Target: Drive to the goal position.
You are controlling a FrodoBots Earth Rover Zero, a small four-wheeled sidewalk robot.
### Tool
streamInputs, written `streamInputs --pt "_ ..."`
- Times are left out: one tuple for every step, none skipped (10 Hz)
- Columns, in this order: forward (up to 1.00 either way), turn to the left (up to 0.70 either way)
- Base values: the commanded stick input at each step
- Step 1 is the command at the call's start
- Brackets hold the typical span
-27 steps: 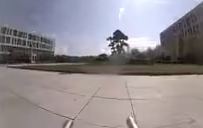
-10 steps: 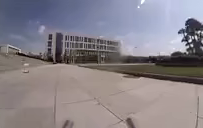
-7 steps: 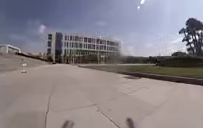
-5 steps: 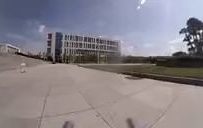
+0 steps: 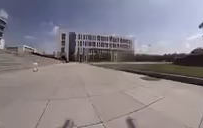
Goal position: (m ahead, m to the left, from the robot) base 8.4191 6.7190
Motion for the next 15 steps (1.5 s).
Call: streamInputs --pt "0.70 0.02" --pt "0.70 0.02" --pt "0.70 0.02" --pt "0.70 0.02" --pt "0.70 0.02" --pt "0.70 0.02" --pt "0.70 0.02" --pt "0.70 0.02" --pt "0.70 0.02" --pt "0.70 0.02" --pt "0.70 0.03" --pt "0.70 0.02" --pt "0.70 0.02" --pt "0.70 0.03" --pt "0.70 0.03"
